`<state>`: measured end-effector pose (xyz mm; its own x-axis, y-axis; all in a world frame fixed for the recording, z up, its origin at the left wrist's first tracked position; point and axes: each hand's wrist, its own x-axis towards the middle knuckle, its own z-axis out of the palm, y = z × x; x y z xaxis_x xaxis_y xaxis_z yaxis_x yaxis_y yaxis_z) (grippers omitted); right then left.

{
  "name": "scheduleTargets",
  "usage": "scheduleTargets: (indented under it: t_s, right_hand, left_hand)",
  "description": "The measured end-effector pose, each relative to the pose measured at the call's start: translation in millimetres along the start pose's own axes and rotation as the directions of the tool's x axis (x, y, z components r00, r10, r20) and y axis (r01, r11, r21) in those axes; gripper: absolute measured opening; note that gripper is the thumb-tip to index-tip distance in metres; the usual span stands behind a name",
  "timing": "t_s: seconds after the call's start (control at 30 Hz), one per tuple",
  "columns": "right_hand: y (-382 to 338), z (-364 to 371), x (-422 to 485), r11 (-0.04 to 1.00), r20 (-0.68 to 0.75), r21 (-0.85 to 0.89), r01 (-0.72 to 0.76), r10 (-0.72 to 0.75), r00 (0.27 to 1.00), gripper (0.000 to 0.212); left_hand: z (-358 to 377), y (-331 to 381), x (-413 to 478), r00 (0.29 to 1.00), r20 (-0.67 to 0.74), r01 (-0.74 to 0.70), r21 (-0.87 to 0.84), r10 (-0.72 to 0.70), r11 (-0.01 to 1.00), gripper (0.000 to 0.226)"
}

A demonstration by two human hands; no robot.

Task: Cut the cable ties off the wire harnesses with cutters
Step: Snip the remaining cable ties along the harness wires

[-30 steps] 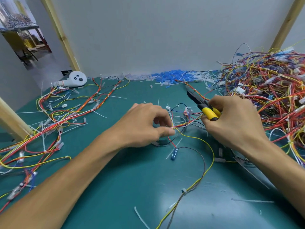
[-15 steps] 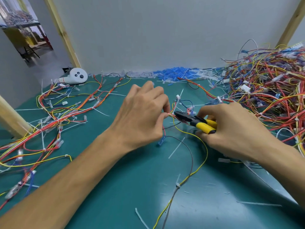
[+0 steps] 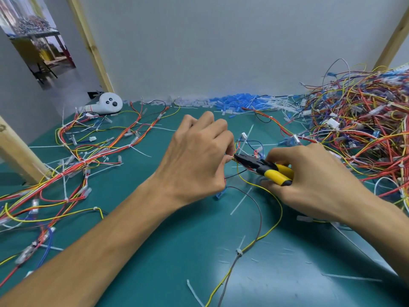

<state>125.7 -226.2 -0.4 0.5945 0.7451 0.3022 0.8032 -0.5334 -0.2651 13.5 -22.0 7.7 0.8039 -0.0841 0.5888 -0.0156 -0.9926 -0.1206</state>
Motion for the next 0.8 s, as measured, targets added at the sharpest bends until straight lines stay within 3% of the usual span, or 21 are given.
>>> scheduleTargets:
  t_s: [0.2,0.33,0.63,0.73,0.8]
  right_hand:
    - [0.9,-1.5,2.1,0.979,0.122,0.203,-0.034,0.009,0.993,0.002]
    - [-3.8,-6.3,0.1,0.916,0.152,0.390,-0.090,0.032,0.988,0.013]
    - [-3.4,-3.4,2.0,0.880,0.165,0.435,-0.192,0.132,0.978,0.022]
    - [3.3,-5.4,4.5,0.805,0.102,0.560,-0.194,0.166,0.981,0.024]
    - [5.4,-6.3,5.6,0.831,0.064,0.537,-0.148,0.135,0.989,0.018]
  left_hand:
    - [2.5,0.7,-0.6,1.000,-0.021,0.011,-0.022,-0.011,1.000,0.005]
    - [1.6,0.5,2.1,0.996,-0.078,0.040,-0.060,-0.045,0.997,0.006]
    - [8.6,-2.6,0.9,0.997,-0.049,0.058,-0.089,-0.062,0.994,0.005]
    - [13.5,-11.5,-0.7,0.992,0.004,0.125,-0.115,-0.126,0.985,0.005]
    - [17.2,-18.7,-0.5,0.980,0.043,0.198,-0.120,-0.194,0.973,0.007]
